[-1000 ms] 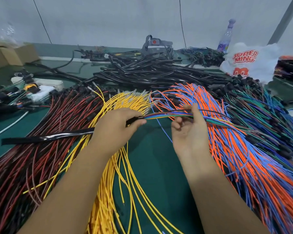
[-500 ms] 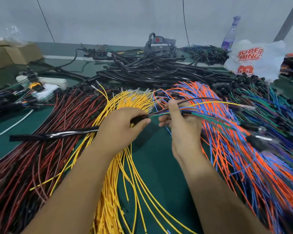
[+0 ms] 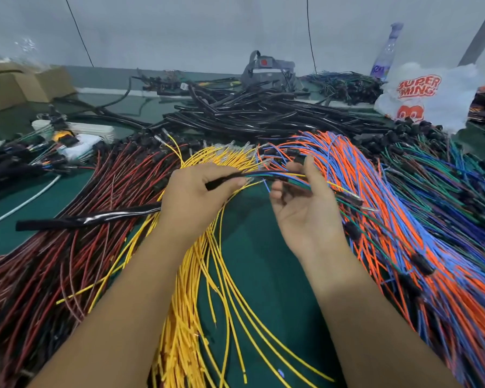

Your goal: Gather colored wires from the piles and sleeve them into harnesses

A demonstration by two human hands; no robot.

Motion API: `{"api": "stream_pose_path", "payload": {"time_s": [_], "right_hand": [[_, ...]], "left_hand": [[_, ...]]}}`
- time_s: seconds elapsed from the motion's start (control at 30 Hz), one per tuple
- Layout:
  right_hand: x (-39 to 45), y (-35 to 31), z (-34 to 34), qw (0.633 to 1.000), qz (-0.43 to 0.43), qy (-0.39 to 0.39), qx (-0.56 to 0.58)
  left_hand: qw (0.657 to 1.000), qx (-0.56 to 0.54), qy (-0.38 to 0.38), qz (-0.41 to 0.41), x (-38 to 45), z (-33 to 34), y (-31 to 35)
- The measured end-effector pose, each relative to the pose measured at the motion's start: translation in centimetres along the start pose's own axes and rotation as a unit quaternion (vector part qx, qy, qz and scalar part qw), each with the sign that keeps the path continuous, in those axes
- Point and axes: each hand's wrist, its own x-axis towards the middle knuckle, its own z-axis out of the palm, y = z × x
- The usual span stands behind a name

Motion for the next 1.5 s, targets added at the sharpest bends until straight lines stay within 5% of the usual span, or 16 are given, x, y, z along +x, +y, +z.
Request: {"api": "stream_pose_path", "payload": {"time_s": [0.23,0.4,0.87,1.17,1.5], "right_hand": [[0.1,0.5,0.2,0.963,-0.118,0.09,-0.223],[0.3,0.5,0.3,0.966,-0.12,0.091,-0.21],[0.2,1.5,0.5,0.972,-0.1,0.029,-0.209],[-0.3,1.9,0.1,0.909,-0.128,0.041,-0.393],[0.0,2.7,0.0,0.885,-0.147,-0.064,-0.437]], "left_hand": [[0.989,0.126,-0.072,-0.007,0.1,-0.4,-0.9],[0.99,0.11,-0.084,-0.011,0.0,-0.4,-1.2],[0.992,0.076,-0.101,0.01,-0.4,0.1,0.1],[0.988,0.091,-0.113,0.046,-0.7,0.4,1.1],[0.96,0.206,-0.129,0.142,-0.9,0.7,1.8]]}}
